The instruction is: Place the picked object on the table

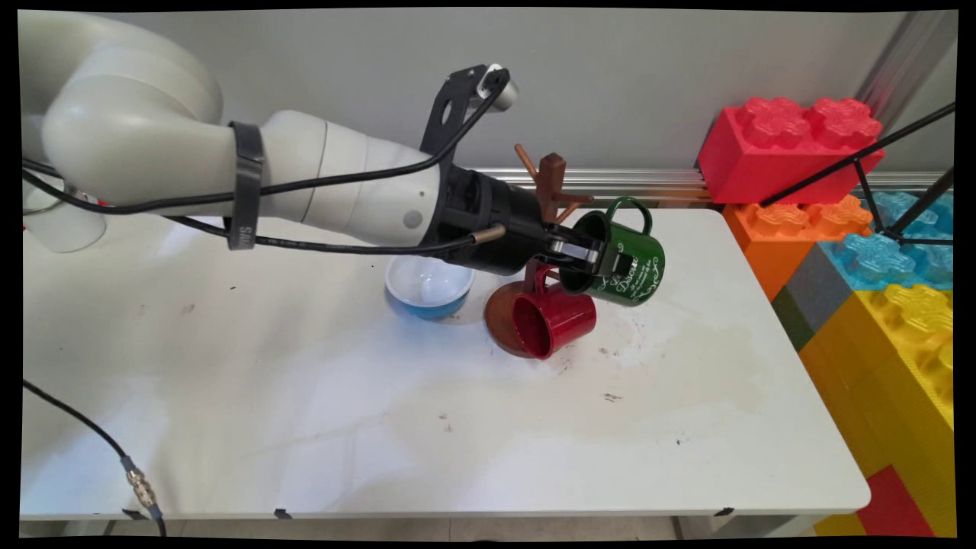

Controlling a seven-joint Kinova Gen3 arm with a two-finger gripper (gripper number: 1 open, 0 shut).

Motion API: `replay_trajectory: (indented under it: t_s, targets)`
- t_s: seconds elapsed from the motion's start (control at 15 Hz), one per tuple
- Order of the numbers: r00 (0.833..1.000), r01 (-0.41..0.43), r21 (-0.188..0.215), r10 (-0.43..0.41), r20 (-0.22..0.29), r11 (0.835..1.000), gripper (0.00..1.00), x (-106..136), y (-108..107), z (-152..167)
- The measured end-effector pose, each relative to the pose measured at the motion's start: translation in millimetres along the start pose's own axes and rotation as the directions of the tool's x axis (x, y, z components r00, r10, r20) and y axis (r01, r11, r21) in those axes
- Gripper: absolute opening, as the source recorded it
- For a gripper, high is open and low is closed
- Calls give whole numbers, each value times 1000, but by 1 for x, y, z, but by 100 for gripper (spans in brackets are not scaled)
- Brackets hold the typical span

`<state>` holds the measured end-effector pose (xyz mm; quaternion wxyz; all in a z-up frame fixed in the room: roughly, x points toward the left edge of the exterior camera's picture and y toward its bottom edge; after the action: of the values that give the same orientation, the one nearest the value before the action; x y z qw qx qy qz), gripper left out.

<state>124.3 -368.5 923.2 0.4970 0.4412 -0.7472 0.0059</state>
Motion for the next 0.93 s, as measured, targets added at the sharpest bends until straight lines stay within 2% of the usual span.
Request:
replay_trajectory:
  t_s: [0.33, 0.53, 0.73, 0.93]
  targets:
    - [999, -36, -23, 37, 35, 999, 0, 5, 3, -12]
    - [994, -73, -32, 75, 75, 997, 0, 10, 4, -21]
    - [986, -111, -40, 115, 122, 993, 0, 16, 7, -30]
    - [969, -159, -51, 165, 183, 986, 0, 22, 10, -39]
